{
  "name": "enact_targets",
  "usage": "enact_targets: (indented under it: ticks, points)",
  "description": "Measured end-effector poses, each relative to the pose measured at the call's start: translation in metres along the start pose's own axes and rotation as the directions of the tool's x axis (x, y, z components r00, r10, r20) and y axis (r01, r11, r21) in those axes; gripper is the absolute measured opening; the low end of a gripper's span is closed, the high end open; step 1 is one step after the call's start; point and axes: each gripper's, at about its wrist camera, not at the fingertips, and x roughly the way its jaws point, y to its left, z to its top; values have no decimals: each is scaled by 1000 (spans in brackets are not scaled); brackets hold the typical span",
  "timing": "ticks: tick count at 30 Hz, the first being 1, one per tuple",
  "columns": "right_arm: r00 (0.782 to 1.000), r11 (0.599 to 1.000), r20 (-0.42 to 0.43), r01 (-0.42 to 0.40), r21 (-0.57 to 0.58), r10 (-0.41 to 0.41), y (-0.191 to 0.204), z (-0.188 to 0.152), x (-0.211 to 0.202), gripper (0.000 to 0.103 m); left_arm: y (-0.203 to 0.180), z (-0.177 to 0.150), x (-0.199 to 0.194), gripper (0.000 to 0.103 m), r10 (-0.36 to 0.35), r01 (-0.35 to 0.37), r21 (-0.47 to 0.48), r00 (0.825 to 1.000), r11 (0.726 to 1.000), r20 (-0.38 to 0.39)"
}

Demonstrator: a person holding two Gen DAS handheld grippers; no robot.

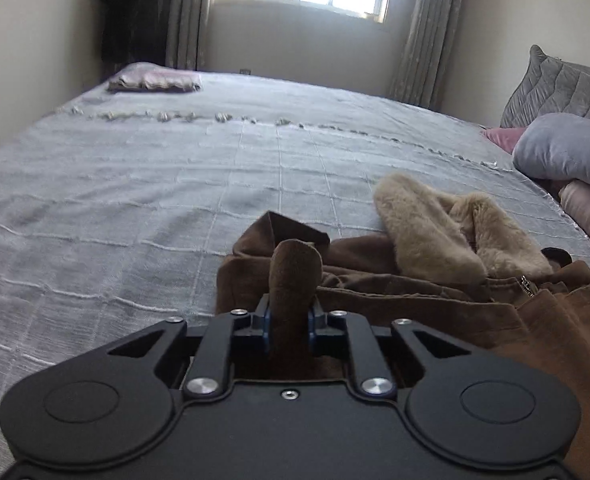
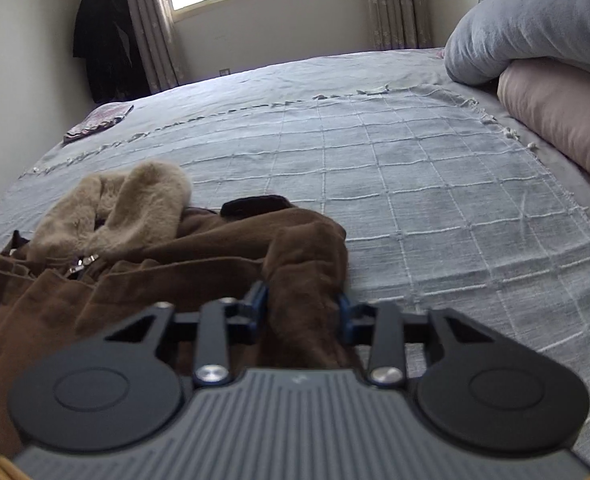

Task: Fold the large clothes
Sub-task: 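Lift the hem with both grippers and fold it toward the fur collar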

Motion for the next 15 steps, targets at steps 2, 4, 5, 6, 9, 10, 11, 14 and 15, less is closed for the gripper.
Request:
enact_targets:
  ticks: [2,4,5,6,9,10,11,14,15]
  points:
    - [993,996,86,80,-38,-76,13,-4,-17,12,-4,0,-24,14,15,-14,-7,995,1000,100]
    - [976,987,182,139,-79,-123,26,-7,-37,12,-7,7,-43,14,27,-22,-27,982,999,188]
    - [963,981,229,168,-97,-142,32,-7,-46,11,-11,11,-52,14,40,-33,-32,971,999,235]
    - [949,974,271,196,-112,-160,39,-4,-53,11,-15,17,-58,13,53,-46,-33,959,998,277]
    - [898,954,393,268,-132,-198,56,10,-67,10,-27,35,-68,13,99,-96,-27,914,995,393]
    - [880,950,428,284,-130,-205,60,17,-69,10,-30,41,-67,13,113,-115,-20,901,993,419]
    - [861,945,461,301,-127,-212,64,26,-69,10,-31,48,-64,13,125,-127,-24,889,992,441]
    - [809,933,539,342,-109,-234,71,50,-58,10,-29,70,-43,14,160,-150,-60,862,987,481]
    - [797,929,554,354,-108,-239,74,58,-50,10,-29,74,-33,14,173,-164,-61,853,985,492]
